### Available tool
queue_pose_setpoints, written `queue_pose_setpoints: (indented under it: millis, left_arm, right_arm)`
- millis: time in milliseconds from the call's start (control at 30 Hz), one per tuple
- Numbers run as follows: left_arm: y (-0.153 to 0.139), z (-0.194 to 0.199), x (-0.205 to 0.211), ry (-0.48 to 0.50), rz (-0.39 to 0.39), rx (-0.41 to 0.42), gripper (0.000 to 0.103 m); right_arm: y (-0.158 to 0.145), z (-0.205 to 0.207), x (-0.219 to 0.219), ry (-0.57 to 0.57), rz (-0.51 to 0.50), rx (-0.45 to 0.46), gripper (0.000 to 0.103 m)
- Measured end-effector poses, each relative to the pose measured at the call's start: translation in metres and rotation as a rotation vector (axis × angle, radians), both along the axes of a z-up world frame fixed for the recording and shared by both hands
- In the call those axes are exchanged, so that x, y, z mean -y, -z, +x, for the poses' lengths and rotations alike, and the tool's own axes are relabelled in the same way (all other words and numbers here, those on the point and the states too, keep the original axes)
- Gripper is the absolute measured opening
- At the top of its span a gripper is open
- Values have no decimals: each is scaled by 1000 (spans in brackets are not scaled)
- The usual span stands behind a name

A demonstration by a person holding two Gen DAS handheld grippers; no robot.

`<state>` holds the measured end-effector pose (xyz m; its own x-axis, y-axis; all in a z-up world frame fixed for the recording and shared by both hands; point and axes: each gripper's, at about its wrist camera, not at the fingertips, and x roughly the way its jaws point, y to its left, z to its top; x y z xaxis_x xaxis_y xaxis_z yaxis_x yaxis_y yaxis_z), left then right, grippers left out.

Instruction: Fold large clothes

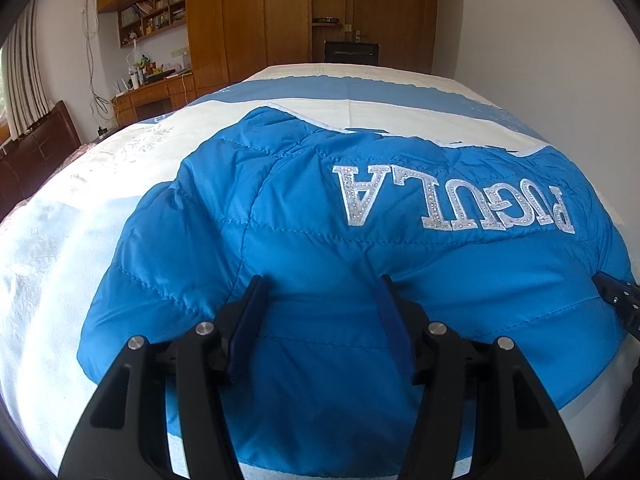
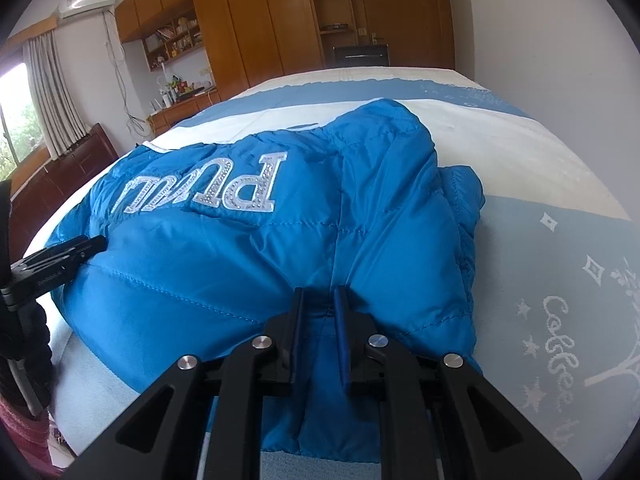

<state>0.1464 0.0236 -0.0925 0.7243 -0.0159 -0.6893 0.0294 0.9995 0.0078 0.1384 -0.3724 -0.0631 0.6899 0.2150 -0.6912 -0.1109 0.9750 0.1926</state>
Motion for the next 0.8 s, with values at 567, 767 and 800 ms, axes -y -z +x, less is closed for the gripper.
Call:
queue_pose_setpoints:
  millis: [567, 767, 800]
  left_arm:
    - [-26, -66, -82, -226, -314, -45, 81]
    - [7, -51, -113, -274, -580, -109, 81]
    - [12, -48, -117, -278, -612, -114, 81]
  right_arm:
    - [2, -2, 9, -5, 43, 6, 13]
    - [1, -2, 10, -6, 45, 7, 13]
    - [1, -3, 10, -7, 46, 7, 13]
